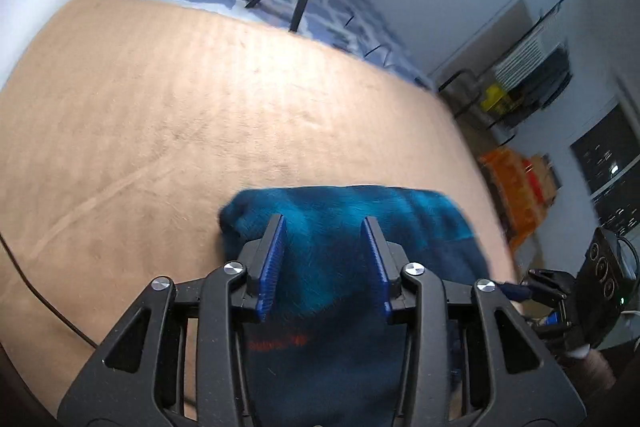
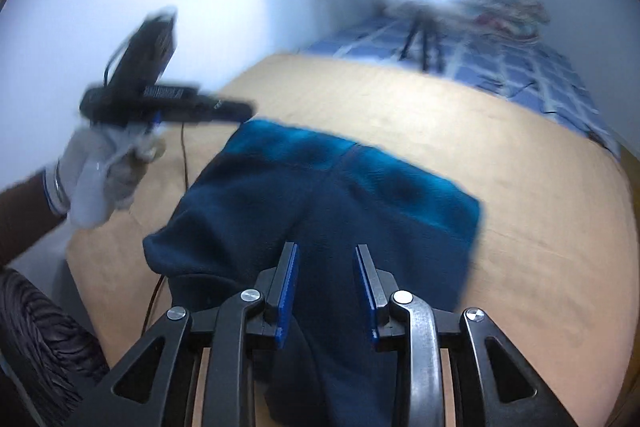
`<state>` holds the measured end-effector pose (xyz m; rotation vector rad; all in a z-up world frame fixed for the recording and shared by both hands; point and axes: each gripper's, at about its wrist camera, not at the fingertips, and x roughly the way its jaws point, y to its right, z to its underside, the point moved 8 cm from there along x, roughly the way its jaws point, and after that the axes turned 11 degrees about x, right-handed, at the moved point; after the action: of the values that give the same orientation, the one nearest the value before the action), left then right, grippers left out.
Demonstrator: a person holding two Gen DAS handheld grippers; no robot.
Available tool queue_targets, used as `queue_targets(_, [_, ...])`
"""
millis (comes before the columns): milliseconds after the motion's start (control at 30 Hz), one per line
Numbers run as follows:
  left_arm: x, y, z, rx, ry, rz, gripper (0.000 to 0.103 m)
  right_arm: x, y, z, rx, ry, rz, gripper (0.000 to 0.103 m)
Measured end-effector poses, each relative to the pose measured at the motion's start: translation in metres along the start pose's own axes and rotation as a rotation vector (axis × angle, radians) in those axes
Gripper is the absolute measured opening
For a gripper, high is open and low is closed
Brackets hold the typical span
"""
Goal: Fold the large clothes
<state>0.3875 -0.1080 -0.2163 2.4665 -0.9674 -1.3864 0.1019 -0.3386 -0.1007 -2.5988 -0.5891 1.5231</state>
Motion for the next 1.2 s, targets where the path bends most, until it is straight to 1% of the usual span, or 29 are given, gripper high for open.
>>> queue_targets(33, [0.006,-0.005,0.0,-0.005,-0.014,-0.009,0.03,0.013,-0.002,0.003,-0.009,-0.029,0.015,0.026])
queue_targets(67, [0.015,-0.015,0.002,-0.021,-0.031,-0.021,0.028,0.03,-0.001,0.01,-0.034,-0.066,0.053,0.025])
queue_targets(100, [0.024,-0.024,0.006,-0.038,-0.05,-0.034,0.016,0.042,0.002,0.019,-0.058,-0.091,0.083,0.025])
queue_targets(133, [0.031,-0.031,0.012,-0.047,-0.064,-0.051,0.012,0.05,0.004,0.027,-0.073,-0.092,0.093,0.025])
queue_targets(167, [0.036,-0.035,0.019,-0.061,-0.071,-0.044,0.012,0.052,0.008,0.031,-0.059,-0.086,0.083,0.025])
queue_targets(200, [0.038,-0.036,0.022,-0.064,-0.063,-0.039,0.012,0.054,0.013,0.034,-0.015,-0.082,0.057,0.025])
queue_targets(233, [0.036,-0.035,0.021,-0.051,-0.058,-0.046,0.012,0.053,0.015,0.033,0.015,-0.087,0.039,0.025])
queue_targets(300, [0.021,-0.028,0.016,-0.024,-0.037,-0.055,0.012,0.046,0.014,0.028,0.02,-0.098,0.032,0.025])
queue_targets(333, [0.014,-0.025,0.014,-0.008,-0.032,-0.068,0.013,0.04,0.013,0.027,0.021,-0.093,0.021,0.025])
queue_targets(367, [0.004,-0.023,0.013,0.009,-0.025,-0.087,0.018,0.033,0.012,0.025,0.027,-0.083,0.001,0.025])
queue_targets(400, [-0.009,-0.02,0.014,0.023,-0.017,-0.103,0.032,0.025,0.011,0.023,0.041,-0.066,-0.029,0.025])
queue_targets(433, [-0.018,-0.017,0.016,0.02,-0.011,-0.097,0.047,0.015,0.014,0.019,0.061,-0.041,-0.053,0.025])
queue_targets(467, [-0.028,-0.013,0.021,0.007,-0.002,-0.077,0.05,0.008,0.018,0.016,0.075,-0.02,-0.062,0.026])
queue_targets(533, [-0.042,-0.008,0.033,-0.011,-0.003,-0.05,0.052,-0.008,0.034,0.006,0.137,0.029,-0.077,0.027])
queue_targets(600, [-0.052,-0.001,0.049,-0.025,-0.008,-0.024,0.052,-0.014,0.05,0.002,0.201,0.053,-0.087,0.028])
queue_targets(667, [-0.058,0.006,0.06,-0.019,-0.014,-0.007,0.052,-0.011,0.058,0.006,0.225,0.039,-0.084,0.025])
queue_targets(733, [-0.058,0.012,0.073,-0.014,-0.033,0.0,0.052,0.006,0.059,0.023,0.204,-0.032,-0.072,0.023])
queue_targets(800, [-0.054,0.01,0.084,-0.019,-0.056,-0.011,0.052,0.026,0.059,0.045,0.14,-0.094,-0.007,0.021])
queue_targets(833, [-0.053,0.009,0.087,-0.021,-0.066,-0.016,0.052,0.031,0.06,0.053,0.133,-0.098,0.0,0.021])
queue_targets(900, [-0.05,0.001,0.091,-0.063,-0.086,-0.017,0.052,0.024,0.063,0.05,0.156,-0.094,-0.026,0.021])
queue_targets(933, [-0.05,-0.001,0.091,-0.091,-0.088,0.0,0.056,0.015,0.065,0.044,0.179,-0.077,-0.058,0.022])
queue_targets(967, [-0.05,-0.004,0.09,-0.131,-0.086,0.031,0.061,0.007,0.067,0.04,0.194,-0.053,-0.083,0.027])
queue_targets(1000, [-0.05,-0.006,0.088,-0.162,-0.077,0.059,0.069,-0.001,0.073,0.036,0.215,-0.028,-0.113,0.037])
queue_targets(1033, [-0.051,-0.008,0.085,-0.195,-0.058,0.099,0.073,-0.008,0.077,0.033,0.24,-0.004,-0.141,0.045])
queue_targets(1067, [-0.051,-0.01,0.084,-0.219,-0.047,0.125,0.074,-0.012,0.08,0.032,0.254,0.01,-0.153,0.057])
queue_targets(1100, [-0.049,-0.011,0.081,-0.246,-0.041,0.163,0.075,-0.016,0.086,0.031,0.277,0.033,-0.166,0.073])
queue_targets(1167, [-0.041,-0.017,0.079,-0.287,-0.053,0.206,0.075,-0.017,0.1,0.033,0.333,0.071,-0.148,0.09])
queue_targets(1200, [-0.036,-0.019,0.08,-0.309,-0.065,0.22,0.075,-0.015,0.107,0.035,0.365,0.07,-0.151,0.091])
